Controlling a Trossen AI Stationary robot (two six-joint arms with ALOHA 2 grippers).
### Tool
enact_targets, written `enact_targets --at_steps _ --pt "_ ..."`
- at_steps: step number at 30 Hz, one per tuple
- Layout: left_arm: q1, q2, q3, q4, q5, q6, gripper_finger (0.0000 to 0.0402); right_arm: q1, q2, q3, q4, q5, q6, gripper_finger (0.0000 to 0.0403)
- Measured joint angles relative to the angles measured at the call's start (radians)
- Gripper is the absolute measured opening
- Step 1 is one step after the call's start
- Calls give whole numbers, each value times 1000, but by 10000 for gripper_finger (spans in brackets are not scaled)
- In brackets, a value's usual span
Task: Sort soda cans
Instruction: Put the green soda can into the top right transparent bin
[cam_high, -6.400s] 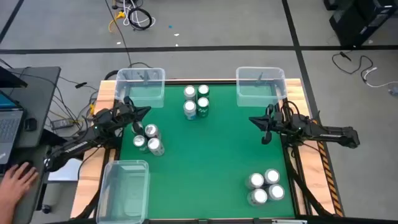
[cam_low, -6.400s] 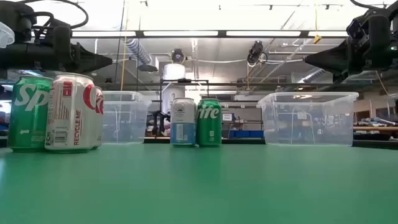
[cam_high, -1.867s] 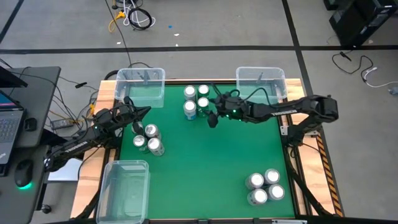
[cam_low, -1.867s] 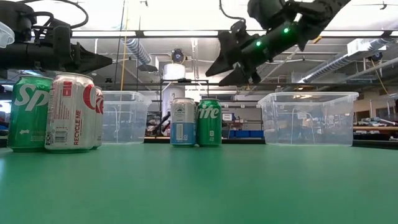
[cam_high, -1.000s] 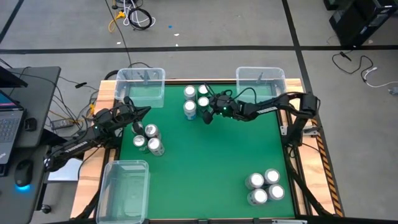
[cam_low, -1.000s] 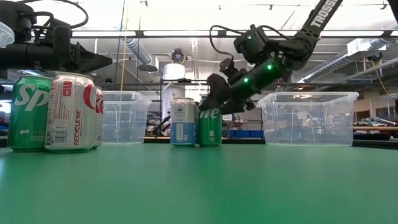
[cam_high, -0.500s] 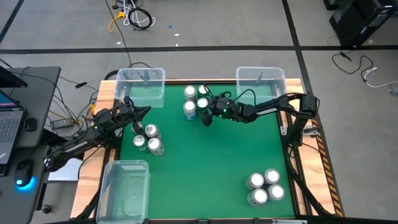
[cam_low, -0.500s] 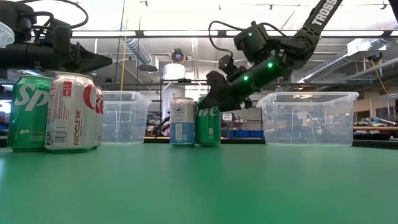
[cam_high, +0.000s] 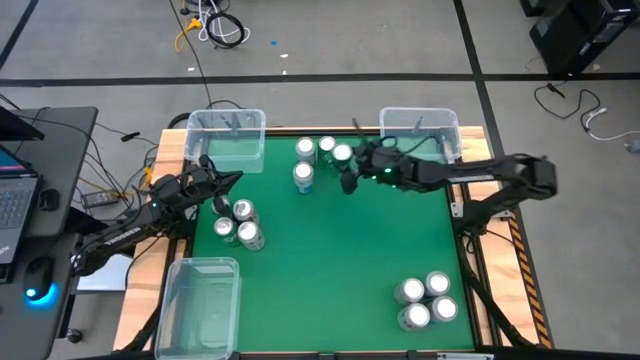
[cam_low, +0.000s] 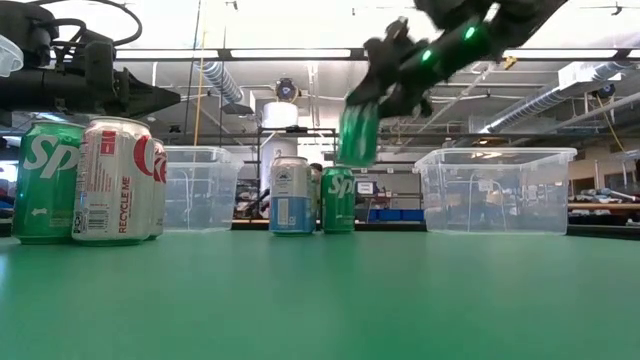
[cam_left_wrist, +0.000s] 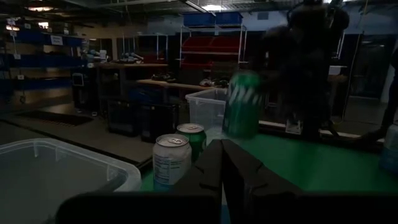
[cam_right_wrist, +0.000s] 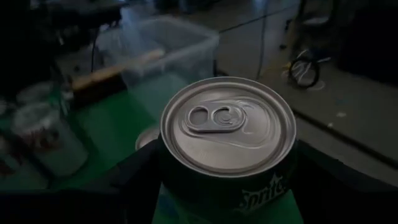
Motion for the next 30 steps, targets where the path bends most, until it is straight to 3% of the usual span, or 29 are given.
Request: enact_targets --at_steps 9,15,21,30 --pt "0 0 0 0 0 0 10 1 -330 0 -283 290 -41 284" --pt "0 0 0 0 0 0 10 -86 -490 0 -479 488 36 284" --pt "0 0 0 0 0 0 10 -229 -535 -32 -623 508 143 284" --pt "0 0 0 0 0 0 10 -417 -496 -171 -571 507 236 284"
